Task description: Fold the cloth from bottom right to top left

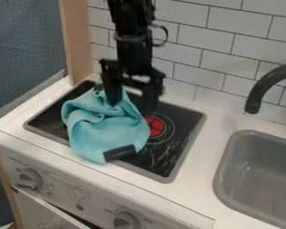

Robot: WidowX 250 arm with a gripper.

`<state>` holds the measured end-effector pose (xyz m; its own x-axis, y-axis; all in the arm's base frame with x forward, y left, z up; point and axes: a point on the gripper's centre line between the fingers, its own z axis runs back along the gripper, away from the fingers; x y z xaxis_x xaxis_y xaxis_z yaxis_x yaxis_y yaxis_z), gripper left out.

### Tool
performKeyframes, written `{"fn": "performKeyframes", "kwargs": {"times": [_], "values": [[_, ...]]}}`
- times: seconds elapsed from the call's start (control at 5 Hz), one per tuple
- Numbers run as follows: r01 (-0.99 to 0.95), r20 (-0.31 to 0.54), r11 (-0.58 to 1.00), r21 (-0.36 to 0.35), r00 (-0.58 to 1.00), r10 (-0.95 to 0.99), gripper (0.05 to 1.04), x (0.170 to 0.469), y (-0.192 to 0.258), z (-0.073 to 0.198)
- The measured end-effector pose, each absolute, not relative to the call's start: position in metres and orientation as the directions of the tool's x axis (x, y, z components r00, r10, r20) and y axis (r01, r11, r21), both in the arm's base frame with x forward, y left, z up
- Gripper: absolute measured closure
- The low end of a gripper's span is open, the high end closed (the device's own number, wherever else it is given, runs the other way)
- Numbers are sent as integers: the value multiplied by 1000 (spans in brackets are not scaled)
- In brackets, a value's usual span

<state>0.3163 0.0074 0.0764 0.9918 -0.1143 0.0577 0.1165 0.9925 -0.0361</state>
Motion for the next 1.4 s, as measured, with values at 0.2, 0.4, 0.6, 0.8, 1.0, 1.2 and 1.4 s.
{"fn": "performKeyframes", "kwargs": {"times": [0.2,0.4,0.6,0.8,1.0,1.2,1.4], "values": [[174,45,985,0,984,-174,83,313,1,68],[222,7,975,23,975,-223,84,305,-11,53],[238,-16,970,42,971,-237,84,299,-13,41],[264,-45,963,51,964,-262,83,298,-19,28],[258,-88,963,73,964,-252,84,295,-14,16],[263,-113,962,72,961,-254,84,297,-12,6],[259,-119,964,66,961,-250,122,296,-9,5]]}}
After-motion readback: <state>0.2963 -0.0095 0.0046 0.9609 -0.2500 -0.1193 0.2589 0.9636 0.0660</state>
